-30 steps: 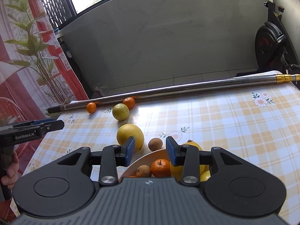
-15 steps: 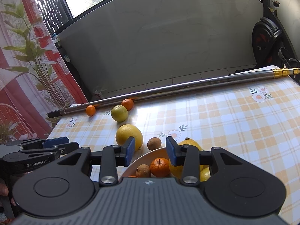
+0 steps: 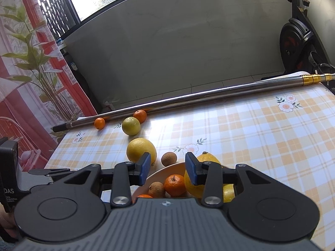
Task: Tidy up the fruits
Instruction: 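Move the left tool to a brown kiwi on the table and close on it, then lift the kiwi with the left tool while the right tool grasps another brown kiwi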
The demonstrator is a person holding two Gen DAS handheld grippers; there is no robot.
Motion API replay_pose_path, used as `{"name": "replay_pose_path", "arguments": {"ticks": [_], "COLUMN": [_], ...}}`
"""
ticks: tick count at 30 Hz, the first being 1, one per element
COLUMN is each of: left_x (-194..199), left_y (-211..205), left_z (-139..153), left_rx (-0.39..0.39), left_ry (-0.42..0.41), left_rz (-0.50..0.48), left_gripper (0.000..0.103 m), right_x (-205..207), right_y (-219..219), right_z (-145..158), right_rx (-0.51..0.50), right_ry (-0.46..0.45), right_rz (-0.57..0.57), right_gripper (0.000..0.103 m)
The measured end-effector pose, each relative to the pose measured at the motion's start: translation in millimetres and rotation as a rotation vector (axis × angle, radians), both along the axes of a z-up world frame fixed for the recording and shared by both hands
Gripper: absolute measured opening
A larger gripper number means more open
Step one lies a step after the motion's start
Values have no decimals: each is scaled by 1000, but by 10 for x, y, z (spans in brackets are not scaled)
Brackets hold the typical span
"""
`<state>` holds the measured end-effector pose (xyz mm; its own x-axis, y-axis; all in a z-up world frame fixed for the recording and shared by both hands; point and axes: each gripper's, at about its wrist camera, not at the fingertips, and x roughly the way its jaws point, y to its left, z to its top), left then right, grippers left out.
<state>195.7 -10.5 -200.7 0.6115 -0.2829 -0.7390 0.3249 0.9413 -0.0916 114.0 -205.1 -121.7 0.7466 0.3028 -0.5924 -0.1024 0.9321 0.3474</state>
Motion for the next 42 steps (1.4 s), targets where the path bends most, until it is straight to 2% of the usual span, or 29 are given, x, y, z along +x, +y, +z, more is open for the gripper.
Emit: {"name": "replay_pose_path", "arguments": {"ticks": [24, 26, 27, 28, 36, 42], "left_x": [141, 138, 135, 138, 90, -41], "left_y": [-86, -95, -96, -95, 137, 369], "left_z": [-219, -231, -233, -230, -88, 124], "left_rx": [37, 49, 56, 59, 30, -15], "left_ry": [38, 31, 26, 23, -25, -76], "left_rz": [7, 8, 8, 7, 97, 212], "left_gripper": [43, 40, 31, 28, 28, 28], "right_x": [20, 27, 31, 32, 85, 226], "right_y": [-11, -13, -17, -21, -4, 127], "right_z": [-22, -28, -33, -36, -28, 11], "right_rx": [1, 0, 1, 1, -22, -97], "right_ry": [14, 16, 18, 19, 29, 27], "right_rz": [5, 5, 4, 4, 26, 97], "right_gripper": [41, 41, 41, 41, 41, 41]}}
